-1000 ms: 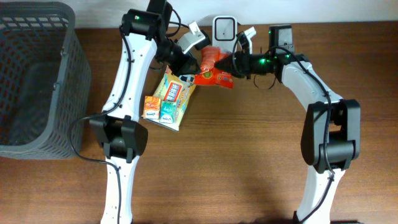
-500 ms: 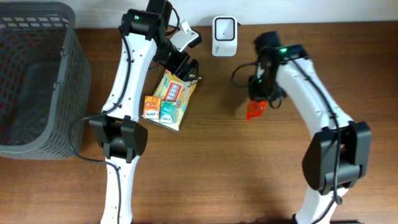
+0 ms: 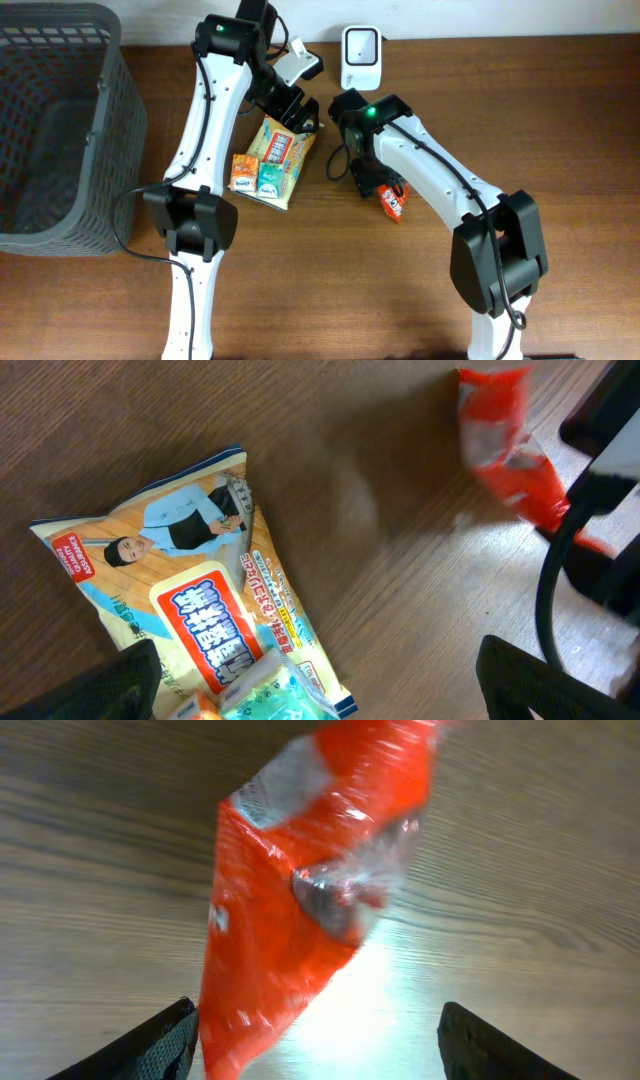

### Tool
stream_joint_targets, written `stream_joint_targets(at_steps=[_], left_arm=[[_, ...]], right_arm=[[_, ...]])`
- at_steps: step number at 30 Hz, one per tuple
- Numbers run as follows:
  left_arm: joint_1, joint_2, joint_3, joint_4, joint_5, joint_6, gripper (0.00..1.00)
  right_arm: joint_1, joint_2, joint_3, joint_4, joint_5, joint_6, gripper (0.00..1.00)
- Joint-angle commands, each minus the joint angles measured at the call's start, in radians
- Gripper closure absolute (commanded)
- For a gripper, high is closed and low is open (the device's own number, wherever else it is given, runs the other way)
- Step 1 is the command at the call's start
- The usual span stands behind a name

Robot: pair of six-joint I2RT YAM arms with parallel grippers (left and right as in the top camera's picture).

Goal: Scan the item barcode
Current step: 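Lower the red bag with the right gripper right of the packs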

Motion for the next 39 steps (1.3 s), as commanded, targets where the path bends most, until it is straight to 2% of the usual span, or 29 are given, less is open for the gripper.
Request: stream_joint_targets(at_steps=[1, 6, 7, 8, 14, 15, 16, 17, 21, 26, 29, 39], left_arm=[[0.002, -0.045, 0.021, -0.002, -0.003, -0.009, 0.01], [0.002, -0.045, 0.021, -0.003, -0.003, -0.009, 0.01], [0.002, -0.045, 0.021, -0.006, -0.003, -0.009, 0.01], [0.002, -0.045, 0.021, -0.007, -0.003, -0.009, 0.01], [0.002, -0.045, 0.019, -0.009, -0.003, -0.009, 0.01], [0.002, -0.045, 0.019, -0.01, -0.003, -0.009, 0.01], [0.002, -0.044, 0.019, -0.01, -0.003, -0.009, 0.01], [0.002, -0.044, 0.019, -0.01, -0.003, -0.009, 0.01], [0.002, -0.044, 0.019, -0.017, -0.003, -0.009, 0.01], [0.002, -0.043, 0.019, -0.016, -0.003, -0.009, 0.01], [0.002, -0.043, 0.019, -0.016, -0.003, -0.009, 0.01], [0.002, -0.043, 0.019, -0.017, -0.003, -0.009, 0.01]], right_arm=[[-0.006, 0.008, 0.035, 0.011, -0.135, 0.007, 0.24], [-0.092, 0.006, 0.127, -0.018, -0.362, 0.006, 0.24], [-0.127, 0.006, 0.144, -0.029, -0.423, 0.003, 0.17], [-0.151, 0.006, 0.146, -0.035, -0.454, 0.003, 0.03], [-0.27, 0.008, 0.078, -0.023, -0.461, 0.004, 0.01], [-0.272, 0.008, 0.053, 0.006, -0.459, 0.004, 0.04], [-0.272, 0.008, 0.016, 0.051, -0.46, 0.013, 0.2], [-0.271, 0.008, -0.019, 0.092, -0.458, 0.029, 0.25], [-0.273, 0.008, -0.126, 0.214, -0.443, 0.084, 0.3], [-0.274, 0.008, -0.219, 0.306, -0.444, 0.083, 0.35], [-0.272, 0.008, -0.228, 0.315, -0.444, 0.083, 0.53], [-0.237, 0.014, -0.275, 0.394, -0.443, 0.083, 0.53]])
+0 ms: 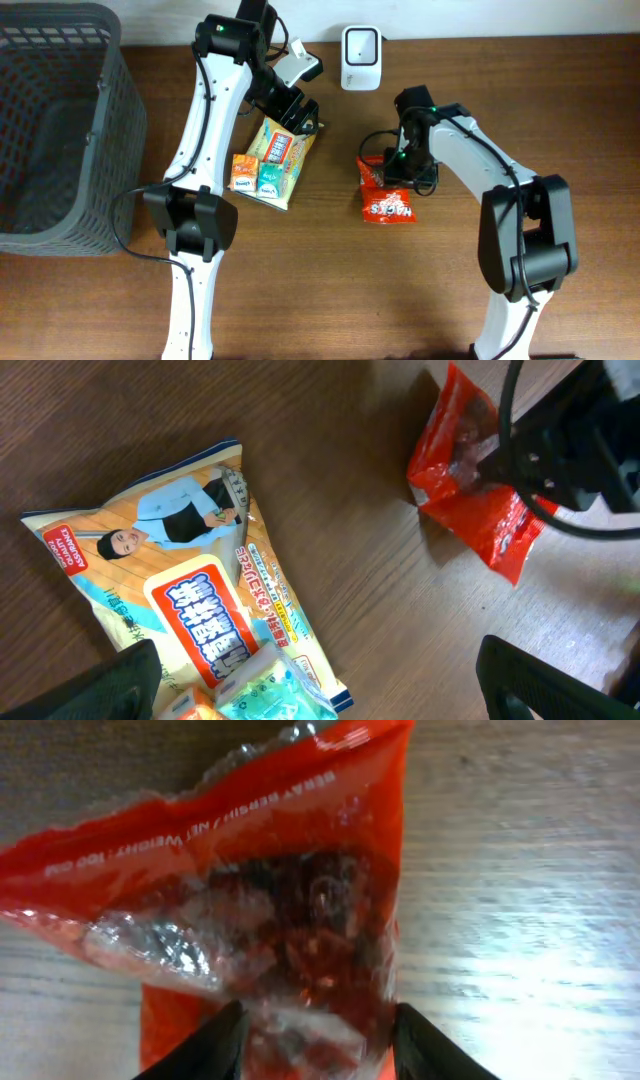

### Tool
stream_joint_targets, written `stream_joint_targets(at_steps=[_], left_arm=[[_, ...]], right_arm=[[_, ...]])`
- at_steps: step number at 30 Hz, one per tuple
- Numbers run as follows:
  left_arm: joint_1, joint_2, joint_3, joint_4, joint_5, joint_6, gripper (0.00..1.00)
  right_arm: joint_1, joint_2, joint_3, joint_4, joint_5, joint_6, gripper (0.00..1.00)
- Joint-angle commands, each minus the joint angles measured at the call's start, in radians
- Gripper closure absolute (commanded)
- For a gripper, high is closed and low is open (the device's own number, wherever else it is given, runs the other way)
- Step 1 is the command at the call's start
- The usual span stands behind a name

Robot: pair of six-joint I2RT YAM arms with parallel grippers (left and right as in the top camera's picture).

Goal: Scan the item barcode
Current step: 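Lower the red bag with the right gripper right of the packs, then lift the red bag with the right gripper toward the back right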

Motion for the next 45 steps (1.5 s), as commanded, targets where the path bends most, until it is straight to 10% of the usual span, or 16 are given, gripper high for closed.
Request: stream_joint_targets(at_steps=[1, 9, 24, 40, 41, 45], left_arm=[[0.002, -0.043, 0.019, -0.002, -0.003, -0.009, 0.01], [0.002, -0.043, 0.019, -0.002, -0.003, -0.008, 0.01], [0.016, -0.043, 0.019, 0.029, -0.232, -0.108, 0.01], [0.079, -0.043, 0.019, 0.02, -0.23, -0.114, 0.01], [0.079, -0.043, 0.019, 0.02, -0.229, -0.114, 0.01], [0.079, -0.043, 0.019, 0.02, -0.227, -0.114, 0.01]], right_arm=[[0.027, 0.013, -0.031, 0.028, -0.005, 0.005, 0.53], [0.026, 0.013, -0.028, 0.03, -0.01, 0.009, 0.96], [0.024, 0.013, 0.394, -0.27, 0.264, -0.049, 0.96], [0.027, 0.034, 0.231, -0.144, 0.239, -0.045, 0.96], [0.027, 0.039, 0.181, -0.11, 0.225, -0.044, 0.9], [0.026, 0.039, 0.121, -0.076, 0.22, -0.045, 0.09]])
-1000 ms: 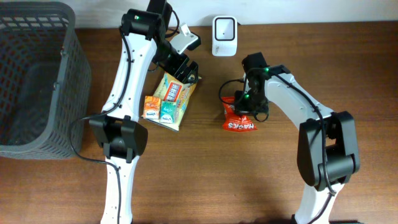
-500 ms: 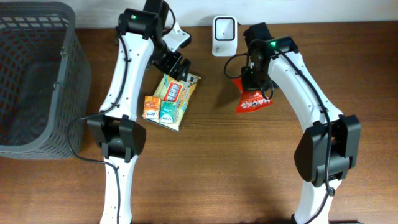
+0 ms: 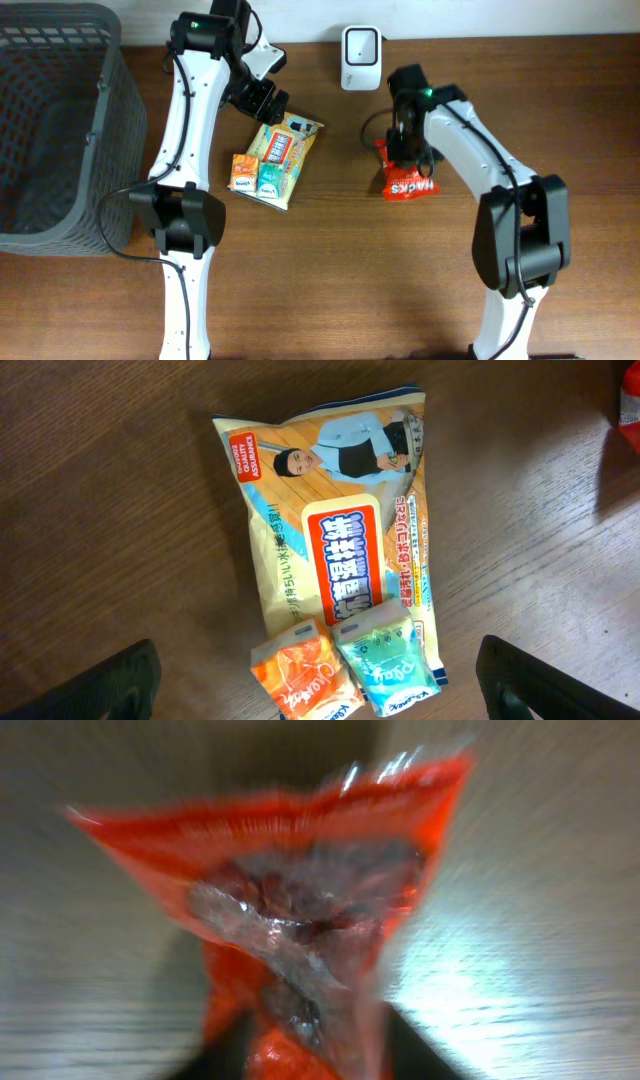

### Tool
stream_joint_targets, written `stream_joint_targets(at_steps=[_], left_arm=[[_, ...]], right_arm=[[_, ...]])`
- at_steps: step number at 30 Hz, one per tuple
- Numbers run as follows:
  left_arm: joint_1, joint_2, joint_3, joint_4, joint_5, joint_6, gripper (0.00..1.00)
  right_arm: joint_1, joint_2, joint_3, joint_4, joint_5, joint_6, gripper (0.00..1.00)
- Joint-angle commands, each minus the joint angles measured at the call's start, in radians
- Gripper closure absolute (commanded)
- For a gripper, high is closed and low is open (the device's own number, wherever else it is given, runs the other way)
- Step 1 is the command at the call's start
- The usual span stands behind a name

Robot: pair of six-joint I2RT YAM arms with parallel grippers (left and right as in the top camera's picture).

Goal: Scan the item barcode
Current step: 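Lift the red bag with the right gripper toward the back right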

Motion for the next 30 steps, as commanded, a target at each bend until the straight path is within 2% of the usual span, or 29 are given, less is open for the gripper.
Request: stream_joint_targets(at_steps=[1, 6, 7, 10, 17, 20, 23, 24, 25, 30], left_arm=[[0.003, -0.043, 0.019, -0.002, 0.004, -0.01, 0.01], [0.003, -0.043, 0.019, -0.002, 0.004, -0.01, 0.01], [0.003, -0.043, 0.019, -0.002, 0.004, -0.01, 0.01], [0.003, -0.043, 0.019, -0.002, 0.004, -0.01, 0.01], [0.003, -0.043, 0.019, -0.013, 0.004, -0.01, 0.01], [0.001, -0.043, 0.019, -0.011, 0.004, -0.01, 0.01], [0.001, -0.043, 0.019, -0.002, 0.004, -0.01, 0.01], [0.001, -0.043, 0.019, -0.001, 0.004, -0.01, 0.01], [0.001, -0.043, 0.019, 0.0, 0.004, -0.01, 0.01], [0.001, -0.043, 0.019, 0.055, 0.003, -0.01, 0.01]], right_arm=[[0.006, 0.004, -0.025, 0.011, -0.024, -0.003, 0.07], [0.007, 0.005, -0.028, 0.021, -0.026, -0.003, 0.09], [0.007, 0.005, -0.028, 0.024, -0.035, -0.003, 0.11], [0.007, 0.006, -0.029, 0.036, -0.066, -0.003, 0.3], [0.007, 0.049, -0.05, 0.065, -0.066, 0.002, 0.32], [0.007, 0.052, -0.05, 0.066, -0.066, 0.016, 0.51], [0.007, 0.052, -0.047, 0.066, -0.066, 0.016, 0.8], [0.007, 0.052, -0.045, 0.064, -0.066, 0.016, 0.85], [0.007, 0.052, -0.04, 0.06, -0.066, 0.016, 0.93], [0.007, 0.052, 0.03, 0.027, -0.066, 0.015, 0.96]])
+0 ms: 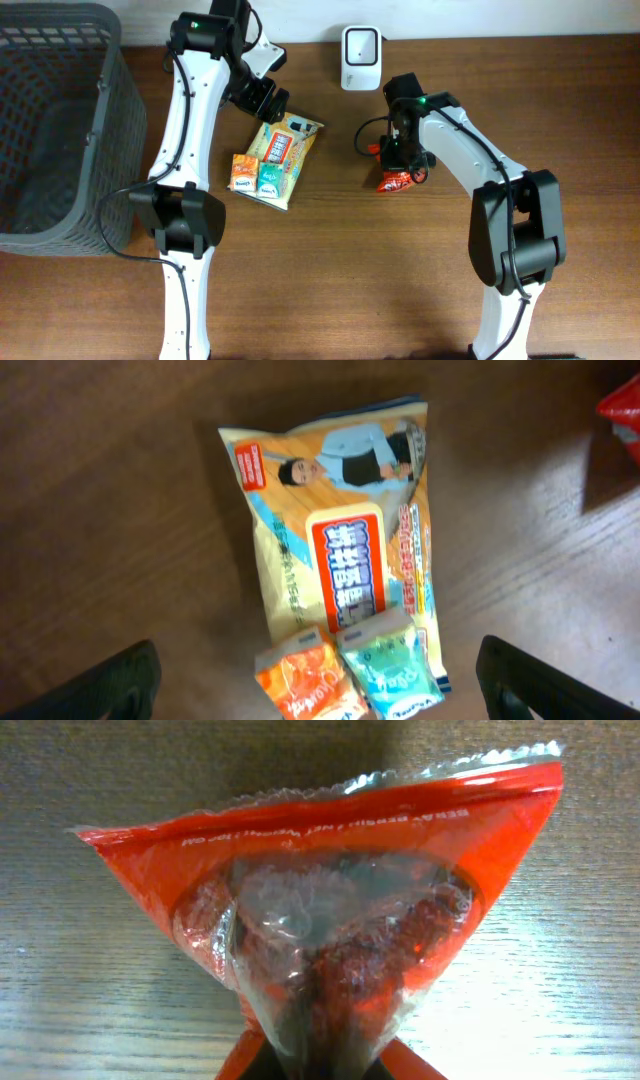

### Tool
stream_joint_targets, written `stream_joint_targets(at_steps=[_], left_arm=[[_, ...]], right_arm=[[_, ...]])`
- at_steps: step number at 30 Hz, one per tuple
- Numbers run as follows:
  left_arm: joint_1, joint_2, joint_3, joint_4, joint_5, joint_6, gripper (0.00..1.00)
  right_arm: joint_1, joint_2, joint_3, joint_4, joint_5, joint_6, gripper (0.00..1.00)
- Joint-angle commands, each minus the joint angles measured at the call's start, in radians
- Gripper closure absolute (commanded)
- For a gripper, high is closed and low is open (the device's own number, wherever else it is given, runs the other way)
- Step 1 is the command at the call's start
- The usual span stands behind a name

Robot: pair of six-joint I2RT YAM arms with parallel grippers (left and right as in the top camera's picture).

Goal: Scan the item barcode
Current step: 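Lift the red bag with the right gripper toward the back right, then carry the red bag right and drop it at the table's right edge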

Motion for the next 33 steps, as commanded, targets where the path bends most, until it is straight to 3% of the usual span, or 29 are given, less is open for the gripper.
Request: stream_joint_targets(at_steps=[1, 11, 17, 23, 33], left_arm=[[0.001, -0.043, 0.019, 0.032, 0.003, -0.01, 0.01], [0.001, -0.043, 0.019, 0.032, 0.003, -0.01, 0.01], [0.001, -0.043, 0.019, 0.032, 0.003, -0.01, 0.01], [0.001, -0.043, 0.019, 0.032, 0.003, -0.01, 0.01], [0.001, -0.043, 0.019, 0.032, 0.003, -0.009, 0.01]], right_arm=[[0.004, 0.032, 0.067, -0.03, 0.014, 0.002, 0.96], [0.005, 0.032, 0.408, -0.056, 0.217, 0.003, 0.96], [0.008, 0.035, 0.414, 0.142, 0.356, -0.017, 0.96], [0.059, 0.07, 0.414, 0.429, 0.46, -0.179, 0.96], [0.15, 0.228, 0.414, 0.618, 0.566, -0.381, 0.96]])
